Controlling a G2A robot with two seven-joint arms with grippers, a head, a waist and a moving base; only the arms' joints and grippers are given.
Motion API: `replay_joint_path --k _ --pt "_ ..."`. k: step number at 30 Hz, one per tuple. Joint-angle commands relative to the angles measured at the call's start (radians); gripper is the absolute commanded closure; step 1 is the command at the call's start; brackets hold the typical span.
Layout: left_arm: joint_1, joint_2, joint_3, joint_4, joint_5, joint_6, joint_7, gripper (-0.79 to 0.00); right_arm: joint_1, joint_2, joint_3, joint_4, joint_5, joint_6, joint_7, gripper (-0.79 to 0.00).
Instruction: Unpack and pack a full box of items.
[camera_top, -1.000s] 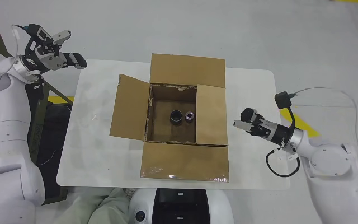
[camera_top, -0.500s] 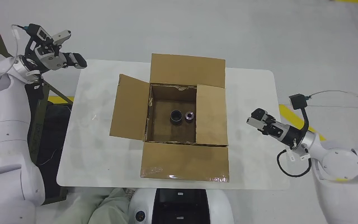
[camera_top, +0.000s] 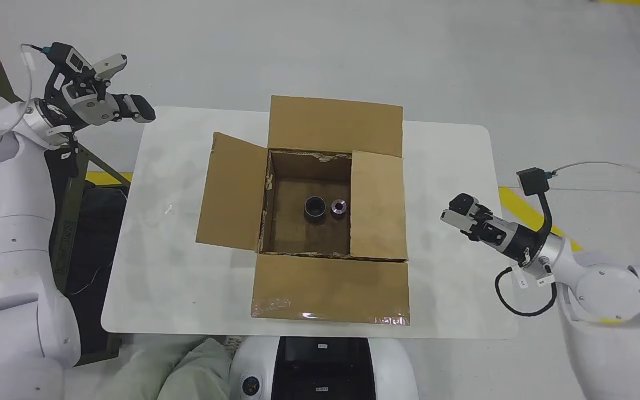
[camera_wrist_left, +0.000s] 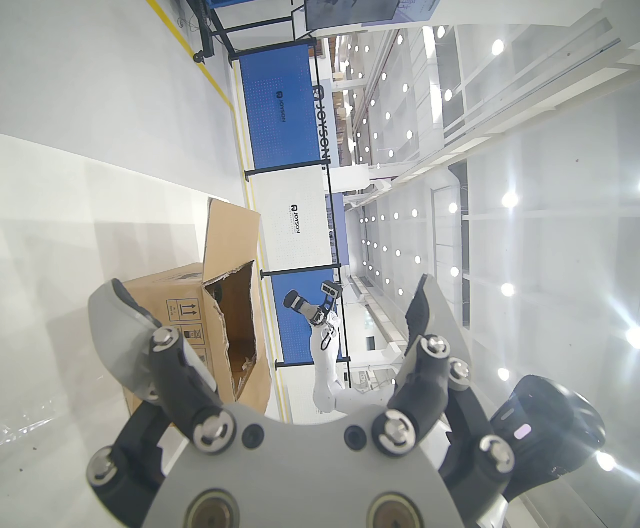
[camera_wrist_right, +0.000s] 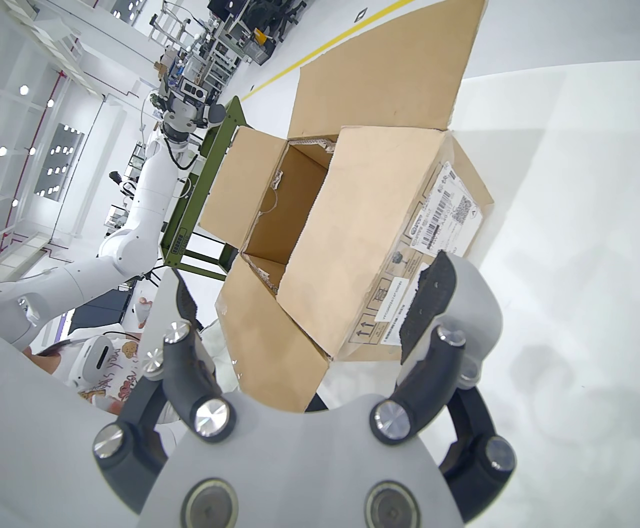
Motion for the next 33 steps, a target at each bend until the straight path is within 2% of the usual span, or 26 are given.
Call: replay_joint_path --k 1,4,7,14,17,25,33 --pt "0.004 -0.001 0.003 -0.004 0.002 -0.003 0.005 -0.785 0.000 0.000 0.000 0.000 0.000 0.000 0.000 -0.785" --pt "0.040 -0.009 0.038 -0.035 0.002 -0.030 0.052 -0.785 0.000 0.000 0.000 0.000 0.000 0.000 0.000 -0.785" --pt "0.056 -0.016 0.080 -0.041 0.001 -0.062 0.048 -0.785 0.000 0.000 0.000 0.000 0.000 0.000 0.000 -0.785" --pt "0.046 -0.038 0.191 -0.025 0.017 -0.169 0.043 -0.785 0.000 0.000 0.000 0.000 0.000 0.000 0.000 -0.785" --pt "0.039 -0.046 0.227 -0.017 0.006 -0.188 0.018 -0.785 0.000 0.000 0.000 0.000 0.000 0.000 0.000 -0.785" --pt "0.027 -0.057 0.288 -0.015 -0.051 -0.176 -0.083 -0.785 0.000 0.000 0.000 0.000 0.000 0.000 0.000 -0.785" --pt "0.006 -0.069 0.327 -0.044 -0.124 -0.145 -0.118 -0.785 0.000 0.000 0.000 0.000 0.000 0.000 0.000 -0.785"
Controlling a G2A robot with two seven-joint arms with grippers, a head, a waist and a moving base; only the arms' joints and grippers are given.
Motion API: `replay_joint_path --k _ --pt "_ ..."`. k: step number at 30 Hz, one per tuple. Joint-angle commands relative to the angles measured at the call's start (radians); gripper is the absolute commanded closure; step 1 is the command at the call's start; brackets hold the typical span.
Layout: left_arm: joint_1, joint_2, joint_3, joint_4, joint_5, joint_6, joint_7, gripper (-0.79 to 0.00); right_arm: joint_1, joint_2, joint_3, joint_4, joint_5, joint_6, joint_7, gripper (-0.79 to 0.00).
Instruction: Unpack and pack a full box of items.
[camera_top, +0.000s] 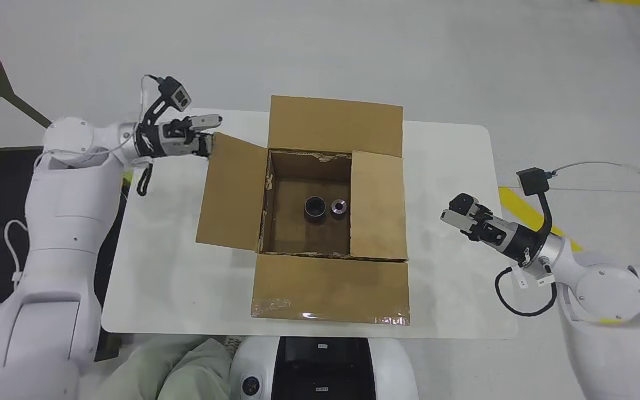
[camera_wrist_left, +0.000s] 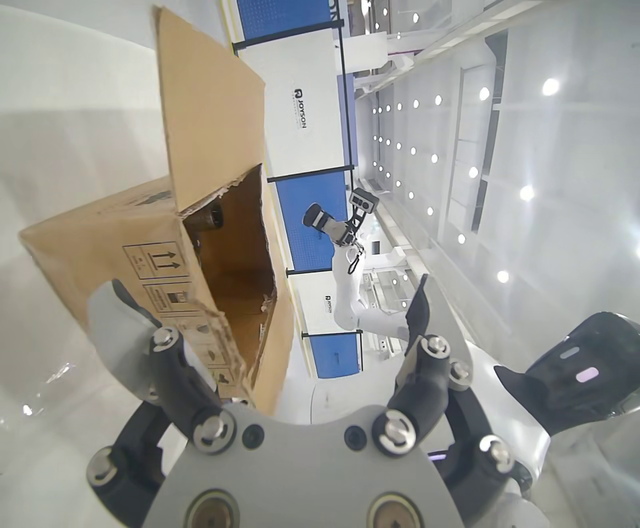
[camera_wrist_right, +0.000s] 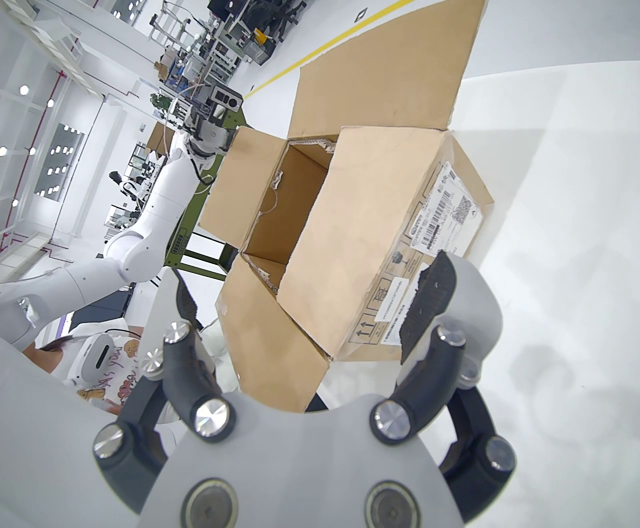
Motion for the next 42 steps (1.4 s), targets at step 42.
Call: replay_joint_path --k 42 --pt "-0.083 -0.101 0.348 -0.132 0.122 -0.039 0.172 -0.785 0.000 0.000 0.000 0.000 0.000 0.000 0.000 -0.785"
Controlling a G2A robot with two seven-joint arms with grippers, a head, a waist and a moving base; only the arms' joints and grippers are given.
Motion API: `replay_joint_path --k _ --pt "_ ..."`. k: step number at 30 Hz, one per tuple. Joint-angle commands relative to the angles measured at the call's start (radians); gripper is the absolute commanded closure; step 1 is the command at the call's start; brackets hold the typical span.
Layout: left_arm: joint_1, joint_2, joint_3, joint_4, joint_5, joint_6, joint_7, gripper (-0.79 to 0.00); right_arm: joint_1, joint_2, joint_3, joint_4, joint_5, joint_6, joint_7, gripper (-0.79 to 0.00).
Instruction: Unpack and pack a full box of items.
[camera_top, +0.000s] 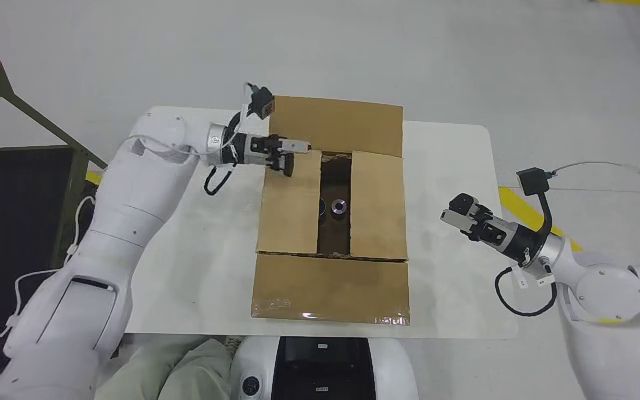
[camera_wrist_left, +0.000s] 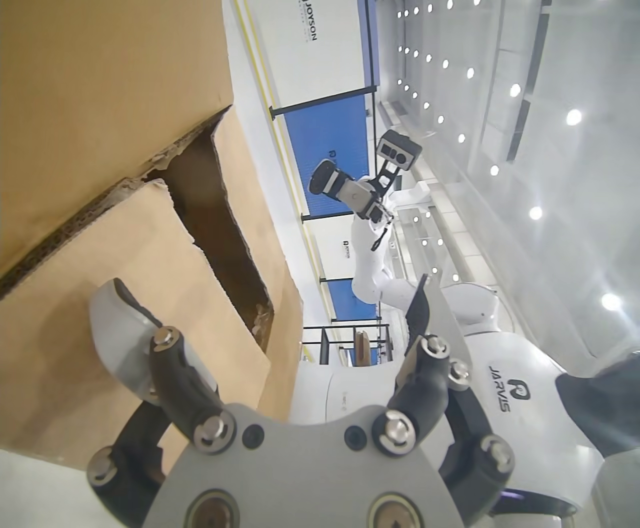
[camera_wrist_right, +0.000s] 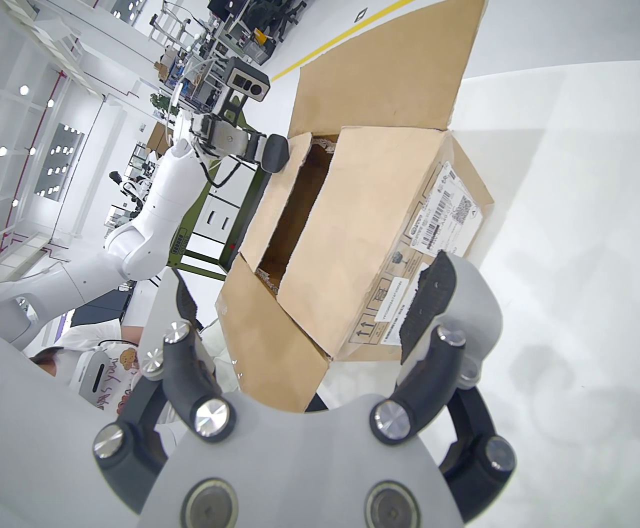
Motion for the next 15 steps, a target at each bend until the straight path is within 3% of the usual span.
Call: replay_joint_path --k 1,7,15 --pt "0.001 0.000 0.006 -0.012 0.038 -0.011 0.014 -0.785 0.000 0.000 0.000 0.000 0.000 0.000 0.000 -0.785" --pt "0.007 0.003 0.000 -0.036 0.073 -0.018 0.038 -0.785 0.000 0.000 0.000 0.000 0.000 0.000 0.000 -0.785" --pt "0.015 0.016 -0.096 -0.058 -0.031 -0.024 0.098 -0.785 0.000 0.000 0.000 0.000 0.000 0.000 0.000 -0.785"
